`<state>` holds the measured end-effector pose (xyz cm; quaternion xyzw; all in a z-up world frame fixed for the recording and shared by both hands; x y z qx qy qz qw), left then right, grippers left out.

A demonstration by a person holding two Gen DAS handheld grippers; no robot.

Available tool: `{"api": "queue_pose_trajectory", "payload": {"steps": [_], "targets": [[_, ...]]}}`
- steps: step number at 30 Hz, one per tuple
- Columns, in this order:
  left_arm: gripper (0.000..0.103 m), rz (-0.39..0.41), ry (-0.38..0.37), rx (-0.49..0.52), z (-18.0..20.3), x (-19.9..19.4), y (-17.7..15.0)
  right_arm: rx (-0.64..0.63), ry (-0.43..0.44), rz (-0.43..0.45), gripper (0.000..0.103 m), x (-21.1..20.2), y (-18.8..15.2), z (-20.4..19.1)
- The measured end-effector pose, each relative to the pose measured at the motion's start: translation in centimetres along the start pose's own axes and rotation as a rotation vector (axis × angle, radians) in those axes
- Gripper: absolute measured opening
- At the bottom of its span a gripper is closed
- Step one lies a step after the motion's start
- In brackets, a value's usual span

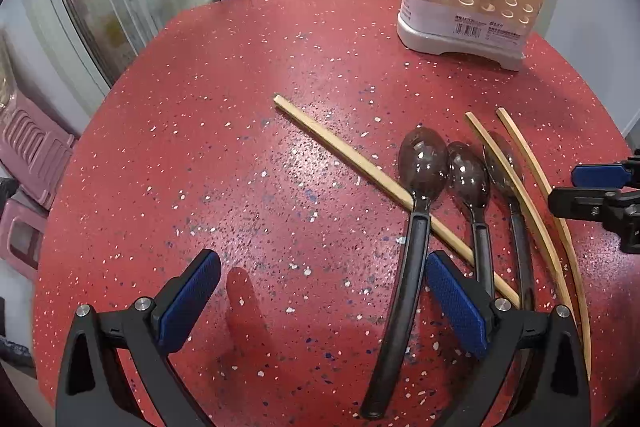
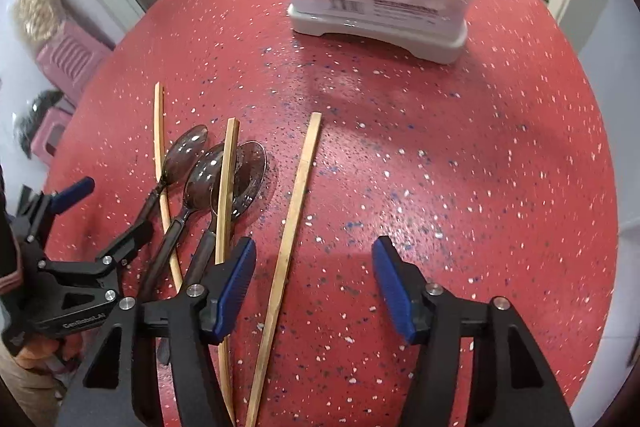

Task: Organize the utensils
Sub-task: 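Move both open tools back over the dark spoons and wooden chopsticks, then grasp a dark spoon with the left tool while the right tool grasps a wooden chopstick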

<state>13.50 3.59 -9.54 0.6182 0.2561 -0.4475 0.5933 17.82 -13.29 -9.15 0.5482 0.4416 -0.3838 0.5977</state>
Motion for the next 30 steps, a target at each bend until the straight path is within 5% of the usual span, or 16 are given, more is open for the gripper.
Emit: {"api": "queue_pose_trajectory", "payload": {"steps": [13, 19, 23, 24, 30], "targets": [[0.103, -0.039, -0.049, 0.096, 2.1, 0.8, 1.8, -0.133, -0.117, 0.009, 0.041, 0.5, 1.5, -3.5], [0.079, -0.091, -0.115, 0.136, 3.2, 0.9, 2.3, -0.160, -0.109, -0.001, 0.026, 0.3, 1.8, -3.9], [0.055, -0.121, -0.170, 0.155, 4.0, 1.0, 2.8, -0.174, -0.090, -0.004, 0.012, 0.2, 1.6, -3.9], [0.036, -0.121, -0.173, 0.166, 4.4, 1.0, 2.6, -0.175, -0.087, -0.003, 0.011, 0.2, 1.4, -3.6], [0.037, -0.067, -0.176, 0.122, 4.3, 0.4, 2.2, -0.135, -0.005, 0.008, 0.007, 0.1, 1.5, -2.3]]}}
Point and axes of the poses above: each gripper's, at about its wrist camera, not at the fingertips, and x roughly the way its jaws point, z to its right, y to its top, the point moved 4 cm from there along x, roughly the way its jaws point, and after that the axes turned 11 degrees about -y, right-handed, at the moved point
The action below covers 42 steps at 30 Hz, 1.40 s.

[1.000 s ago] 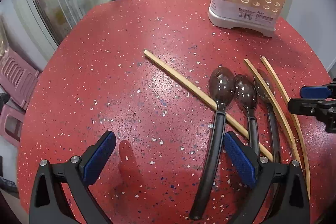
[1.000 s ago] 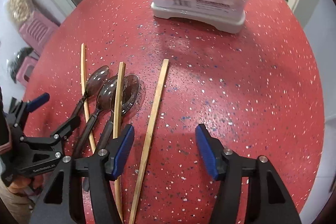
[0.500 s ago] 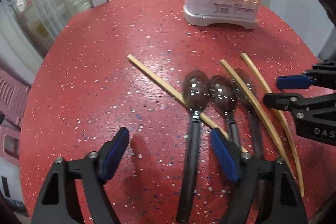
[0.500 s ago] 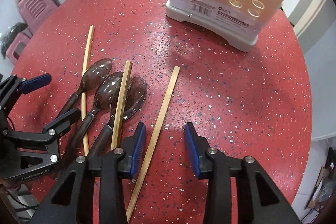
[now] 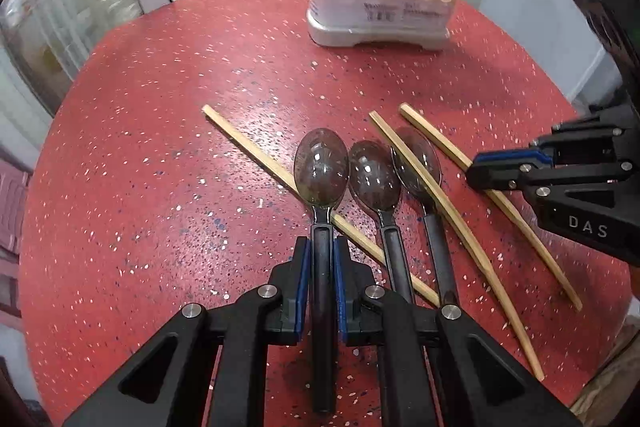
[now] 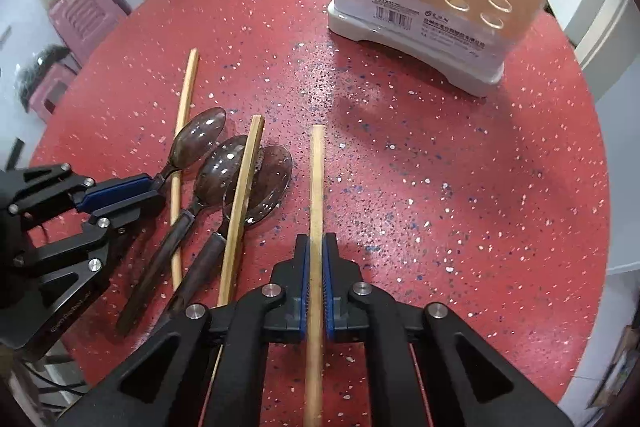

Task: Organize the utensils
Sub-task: 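Grasp a dark spoon with the left tool while the right tool grasps a wooden chopstick, then carry the dark spoon and wooden chopstick over the beige holder with both tools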

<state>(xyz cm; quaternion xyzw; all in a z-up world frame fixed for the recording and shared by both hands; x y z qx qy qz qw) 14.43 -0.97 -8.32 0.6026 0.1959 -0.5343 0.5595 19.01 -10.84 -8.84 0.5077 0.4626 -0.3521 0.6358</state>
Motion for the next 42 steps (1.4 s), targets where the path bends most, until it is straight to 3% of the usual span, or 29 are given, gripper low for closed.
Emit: {"api": "queue_pose_trajectory", "payload": {"steps": [10, 21, 31, 42], "targets": [[0.037, 0.198, -0.005, -0.098, -0.3, -4.2, -0.2, 0.052, 0.107, 0.122, 0.007, -3.5, -1.4, 3.4], [0.037, 0.362, -0.016, -0.114, 0.9, -8.8, 2.9, 0.131, 0.205, 0.286, 0.007, -9.9, -1.2, 7.0], [0.037, 0.516, -0.048, -0.129, 1.7, -12.0, 8.6, 0.234, 0.185, 0.448, 0.007, -15.3, 2.7, 10.5], [0.037, 0.635, -0.100, -0.145, 1.8, -12.4, 16.7, 0.313, 0.133, 0.593, 0.007, -18.6, 9.7, 14.6]]}}
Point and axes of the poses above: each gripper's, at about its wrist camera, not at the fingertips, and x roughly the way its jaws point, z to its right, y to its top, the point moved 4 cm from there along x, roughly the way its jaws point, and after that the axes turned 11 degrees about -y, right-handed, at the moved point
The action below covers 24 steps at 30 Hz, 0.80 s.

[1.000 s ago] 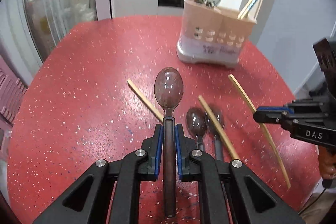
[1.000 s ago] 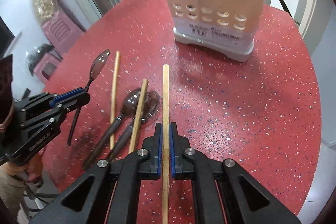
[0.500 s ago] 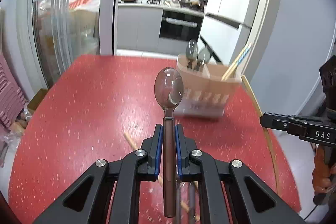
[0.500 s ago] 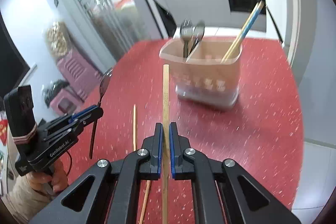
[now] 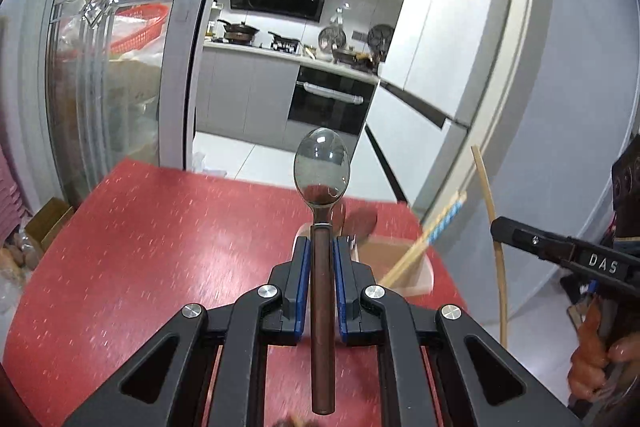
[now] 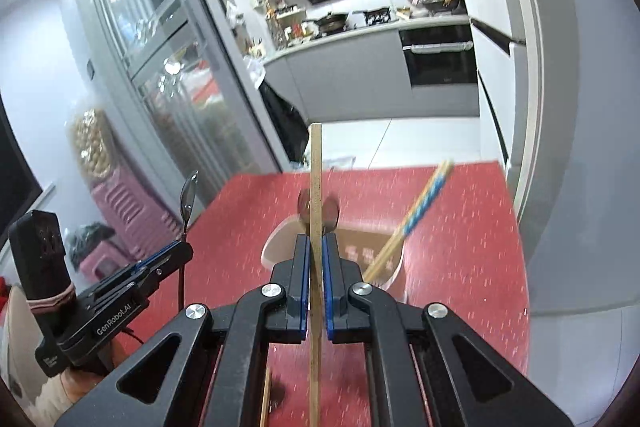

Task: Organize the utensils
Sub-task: 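Carry the dark spoon and wooden chopstick over the beige holder with both tools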

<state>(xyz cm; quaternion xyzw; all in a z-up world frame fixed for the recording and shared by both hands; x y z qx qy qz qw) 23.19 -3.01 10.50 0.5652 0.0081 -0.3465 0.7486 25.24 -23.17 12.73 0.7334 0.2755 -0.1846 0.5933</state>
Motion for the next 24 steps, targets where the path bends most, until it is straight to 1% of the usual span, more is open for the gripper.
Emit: {"api": "queue_pose_trajectory", "payload": {"steps": [6, 10, 15, 19, 24], "targets": [[0.037, 0.062, 0.016, -0.031, -0.6, 3.3, 3.0, 0.046, -0.021, 0.081, 0.007, 2.0, 3.7, 0.5], [0.036, 0.091, 0.026, -0.048, -1.0, 5.5, 3.9, 0.054, -0.060, 0.152, 0.007, 3.5, 5.6, 0.7], [0.037, 0.115, 0.042, -0.032, -1.1, 8.3, 4.2, 0.052, -0.101, 0.211, 0.007, 5.7, 6.5, 1.0], [0.037, 0.131, 0.056, -0.008, -1.1, 9.8, 4.3, 0.051, -0.132, 0.253, 0.007, 7.5, 6.8, 1.0], [0.037, 0.146, 0.077, 0.012, -1.5, 11.4, 4.0, 0.020, -0.163, 0.304, 0.006, 9.1, 6.3, 0.9]]}}
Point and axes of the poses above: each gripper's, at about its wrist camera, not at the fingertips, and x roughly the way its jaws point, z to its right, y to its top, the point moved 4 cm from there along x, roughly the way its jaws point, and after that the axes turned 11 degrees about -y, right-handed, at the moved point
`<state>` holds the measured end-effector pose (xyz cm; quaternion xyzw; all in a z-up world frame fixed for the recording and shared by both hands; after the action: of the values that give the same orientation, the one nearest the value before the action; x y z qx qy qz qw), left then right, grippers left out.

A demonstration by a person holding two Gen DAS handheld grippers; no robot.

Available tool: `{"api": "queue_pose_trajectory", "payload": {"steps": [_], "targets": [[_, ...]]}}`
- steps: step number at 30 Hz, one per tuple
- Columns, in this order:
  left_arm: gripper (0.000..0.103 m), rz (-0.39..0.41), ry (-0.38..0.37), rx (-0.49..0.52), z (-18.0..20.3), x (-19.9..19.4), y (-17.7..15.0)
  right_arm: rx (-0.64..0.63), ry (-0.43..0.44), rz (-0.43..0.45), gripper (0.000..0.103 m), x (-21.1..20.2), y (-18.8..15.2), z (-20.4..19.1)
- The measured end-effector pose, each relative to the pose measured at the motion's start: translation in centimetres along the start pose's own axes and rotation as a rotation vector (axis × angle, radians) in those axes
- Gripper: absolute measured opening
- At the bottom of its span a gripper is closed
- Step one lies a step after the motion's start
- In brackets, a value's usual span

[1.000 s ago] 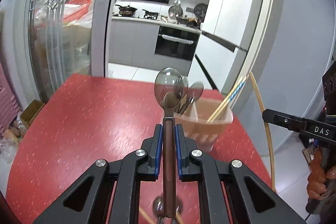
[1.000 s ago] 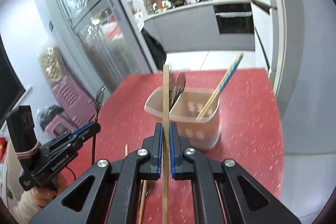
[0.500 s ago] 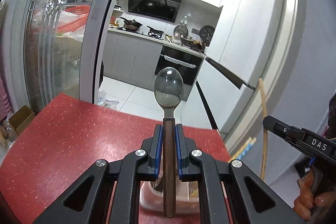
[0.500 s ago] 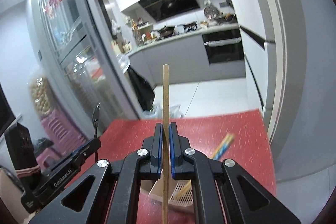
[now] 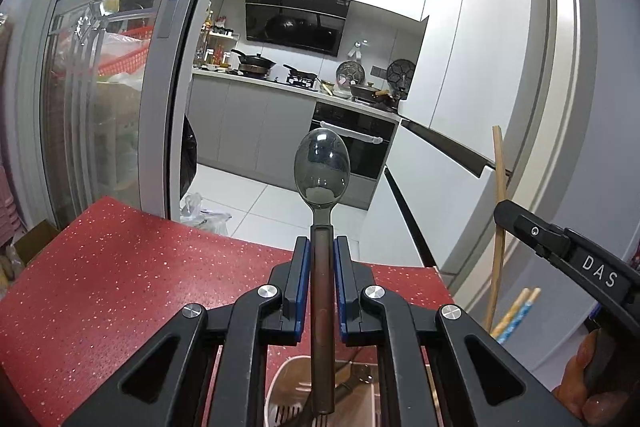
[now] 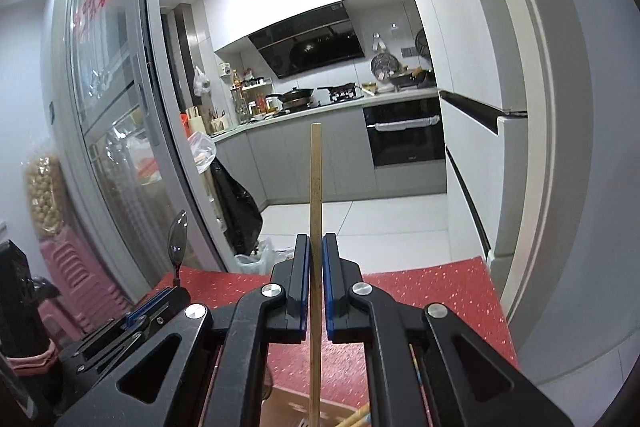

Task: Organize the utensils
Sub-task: 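Carry the dark spoon and wooden chopstick over the beige holder with both tools, then open the right tool to drop the chopstick while the left tool releases the spoon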

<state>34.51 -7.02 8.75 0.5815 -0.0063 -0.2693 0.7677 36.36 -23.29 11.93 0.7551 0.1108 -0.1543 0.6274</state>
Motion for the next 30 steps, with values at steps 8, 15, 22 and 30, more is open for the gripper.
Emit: {"api": "queue_pose_trajectory", "payload": {"steps": [8, 15, 22, 30], "targets": [[0.036, -0.003, 0.038, 0.054, -0.2, 0.9, -2.0, -0.051, -0.009, 0.002, 0.006, 0.9, -2.8, -0.6], [0.037, -0.035, 0.065, 0.145, 0.9, 0.2, -4.0, -0.091, -0.008, -0.005, 0.006, 0.0, -4.9, -0.3], [0.037, -0.079, 0.082, 0.162, 1.1, -0.1, -5.2, -0.089, 0.003, -0.040, 0.006, -0.9, -6.0, 0.3], [0.037, -0.155, 0.089, 0.155, 0.9, 0.2, -5.8, -0.029, 0.027, -0.135, 0.007, -0.7, -6.3, 1.7]]}}
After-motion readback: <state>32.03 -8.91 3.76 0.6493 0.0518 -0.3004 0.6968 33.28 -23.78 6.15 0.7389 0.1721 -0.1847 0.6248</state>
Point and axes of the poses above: each gripper's, at about its wrist camera, not at the fingertips, and x roughly the way its jaws point, z to its right, y to its top, the point moved 4 cm from there along x, roughly the way its jaws point, and after that the axes turned 11 degrees about -y, right-handed, at the moved point
